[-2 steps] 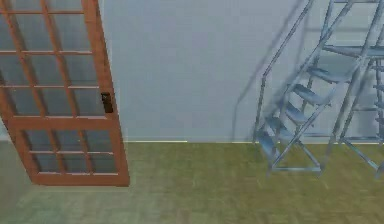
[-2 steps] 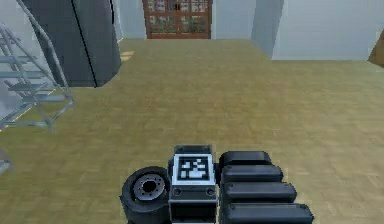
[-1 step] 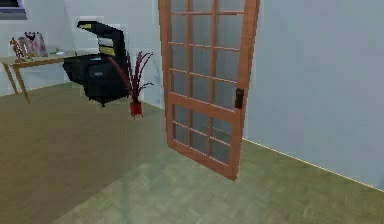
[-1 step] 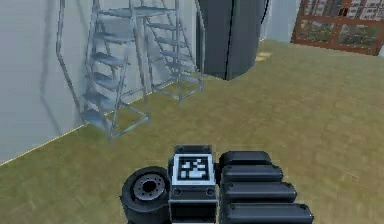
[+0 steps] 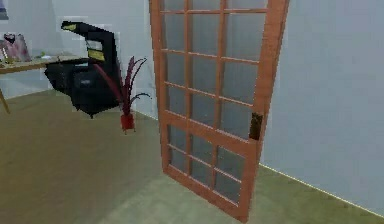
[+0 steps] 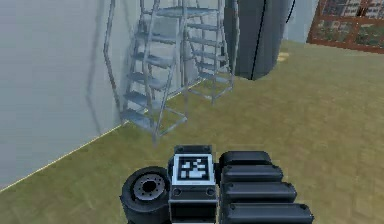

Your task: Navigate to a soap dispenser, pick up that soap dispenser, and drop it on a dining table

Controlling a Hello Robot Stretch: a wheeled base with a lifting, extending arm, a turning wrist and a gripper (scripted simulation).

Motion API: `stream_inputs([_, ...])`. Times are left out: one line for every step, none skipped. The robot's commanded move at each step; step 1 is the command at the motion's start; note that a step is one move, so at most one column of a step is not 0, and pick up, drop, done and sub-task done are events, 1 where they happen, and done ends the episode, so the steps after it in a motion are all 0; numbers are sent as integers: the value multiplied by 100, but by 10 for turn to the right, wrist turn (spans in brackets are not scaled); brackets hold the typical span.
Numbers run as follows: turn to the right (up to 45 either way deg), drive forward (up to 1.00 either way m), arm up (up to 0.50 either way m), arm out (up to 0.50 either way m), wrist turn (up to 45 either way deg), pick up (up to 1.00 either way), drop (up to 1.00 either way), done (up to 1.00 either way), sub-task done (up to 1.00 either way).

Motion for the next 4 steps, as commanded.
stream_inputs([-450,0,0,0,0,0,0,0,0])
stream_inputs([-30,0,0,0,0,0,0,0,0])
stream_inputs([0,100,0,0,0,0,0,0,0])
stream_inputs([0,100,0,0,0,0,0,0,0])
